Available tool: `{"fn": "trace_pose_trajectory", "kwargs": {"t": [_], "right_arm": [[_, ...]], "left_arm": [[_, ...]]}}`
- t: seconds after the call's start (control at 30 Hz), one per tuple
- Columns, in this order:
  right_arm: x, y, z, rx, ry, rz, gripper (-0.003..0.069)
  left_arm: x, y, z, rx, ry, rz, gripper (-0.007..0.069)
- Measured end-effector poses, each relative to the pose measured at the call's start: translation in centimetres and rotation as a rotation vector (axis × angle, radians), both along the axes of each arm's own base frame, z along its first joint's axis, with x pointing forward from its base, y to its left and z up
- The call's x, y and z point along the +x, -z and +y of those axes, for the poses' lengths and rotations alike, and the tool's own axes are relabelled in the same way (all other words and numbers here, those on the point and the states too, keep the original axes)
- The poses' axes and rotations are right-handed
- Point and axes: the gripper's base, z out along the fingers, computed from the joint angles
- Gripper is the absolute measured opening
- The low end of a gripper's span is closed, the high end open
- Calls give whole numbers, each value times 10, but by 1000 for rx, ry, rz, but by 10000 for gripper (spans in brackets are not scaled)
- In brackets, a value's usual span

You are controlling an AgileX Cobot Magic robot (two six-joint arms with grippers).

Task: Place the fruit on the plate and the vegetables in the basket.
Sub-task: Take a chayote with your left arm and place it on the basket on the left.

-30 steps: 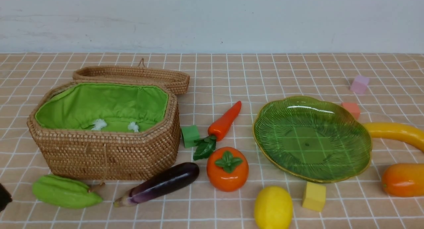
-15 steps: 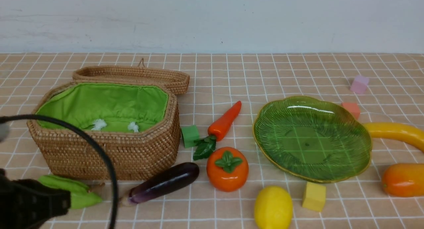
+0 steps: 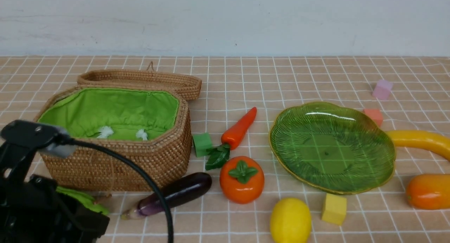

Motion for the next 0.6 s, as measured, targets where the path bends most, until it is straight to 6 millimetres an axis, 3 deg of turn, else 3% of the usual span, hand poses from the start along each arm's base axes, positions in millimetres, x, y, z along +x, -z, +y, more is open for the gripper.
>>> {"fn": "trace_pose_trajectory", "kwargs": {"t": [0.1, 0.13, 0.17, 0.27, 0.43, 0.6], "right_arm": [[-7, -45, 14, -265, -263, 29, 125], [-9, -48, 15, -281, -278, 19, 123], [-9, -71, 19, -404, -395, 28, 108], [-8, -97, 24, -567, -558, 24, 104], [-6, -113, 26, -676, -659, -13, 104], [-7, -113, 26, -701, -689, -24, 105]], "left_arm": [[8, -3, -14, 47, 132, 7, -13], [8, -3, -14, 47, 133, 8, -13], [11, -1, -22, 94, 226, 1, -13], [16, 3, -30, 185, 375, -45, -13], [25, 13, -33, 299, 505, -101, 9], [36, 18, -23, 430, 527, -139, 105]]}}
